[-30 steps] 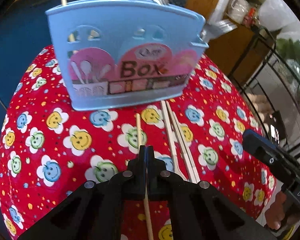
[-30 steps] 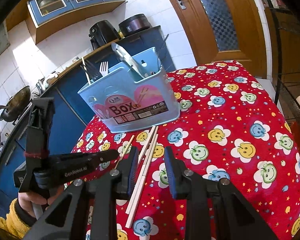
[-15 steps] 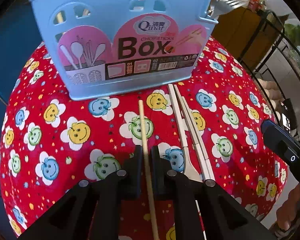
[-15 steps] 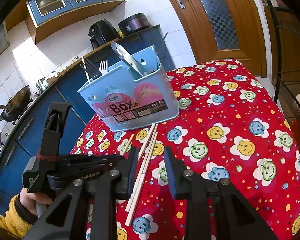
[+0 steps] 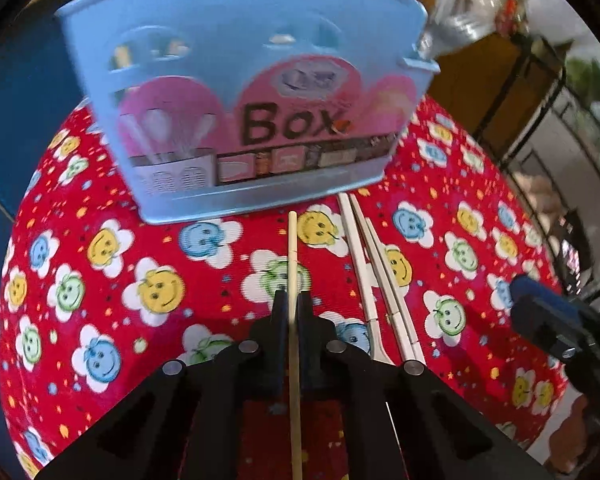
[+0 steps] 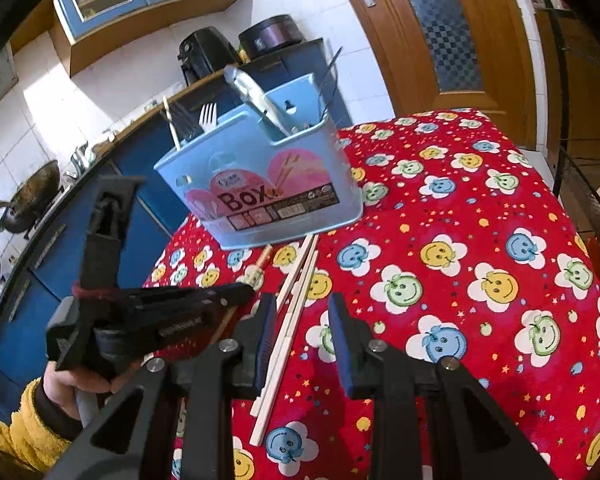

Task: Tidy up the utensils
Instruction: 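Grasp a wooden chopstick with the right tool while the left tool holds its chopstick raised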

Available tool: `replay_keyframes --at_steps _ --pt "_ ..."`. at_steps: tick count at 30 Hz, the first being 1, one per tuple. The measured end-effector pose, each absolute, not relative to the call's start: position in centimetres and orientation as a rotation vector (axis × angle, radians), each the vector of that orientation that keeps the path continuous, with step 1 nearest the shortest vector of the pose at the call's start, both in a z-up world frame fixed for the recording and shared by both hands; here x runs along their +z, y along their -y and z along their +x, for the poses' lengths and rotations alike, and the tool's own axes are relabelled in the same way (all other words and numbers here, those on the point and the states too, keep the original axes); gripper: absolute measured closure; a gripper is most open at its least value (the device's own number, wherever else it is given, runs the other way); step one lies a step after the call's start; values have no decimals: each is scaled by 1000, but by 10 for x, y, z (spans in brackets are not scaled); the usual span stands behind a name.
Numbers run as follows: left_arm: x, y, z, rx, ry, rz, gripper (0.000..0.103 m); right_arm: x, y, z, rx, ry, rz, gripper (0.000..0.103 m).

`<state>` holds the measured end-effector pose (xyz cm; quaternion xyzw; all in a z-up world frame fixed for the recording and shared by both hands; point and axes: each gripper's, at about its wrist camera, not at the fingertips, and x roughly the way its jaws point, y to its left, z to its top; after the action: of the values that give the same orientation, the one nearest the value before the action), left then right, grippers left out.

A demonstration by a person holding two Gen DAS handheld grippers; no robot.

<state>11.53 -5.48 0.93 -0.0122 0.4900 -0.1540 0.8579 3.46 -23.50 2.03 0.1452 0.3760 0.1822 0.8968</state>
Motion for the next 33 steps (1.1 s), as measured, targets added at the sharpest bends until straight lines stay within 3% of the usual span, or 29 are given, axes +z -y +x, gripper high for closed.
replay_keyframes --at_steps 16,33 --pt "43 -3 79 -365 -869 -184 99 -11 191 66 289 -1034 143 73" --pt "34 -34 73 -402 -847 -286 99 -2 158 56 146 -1088 -74 71"
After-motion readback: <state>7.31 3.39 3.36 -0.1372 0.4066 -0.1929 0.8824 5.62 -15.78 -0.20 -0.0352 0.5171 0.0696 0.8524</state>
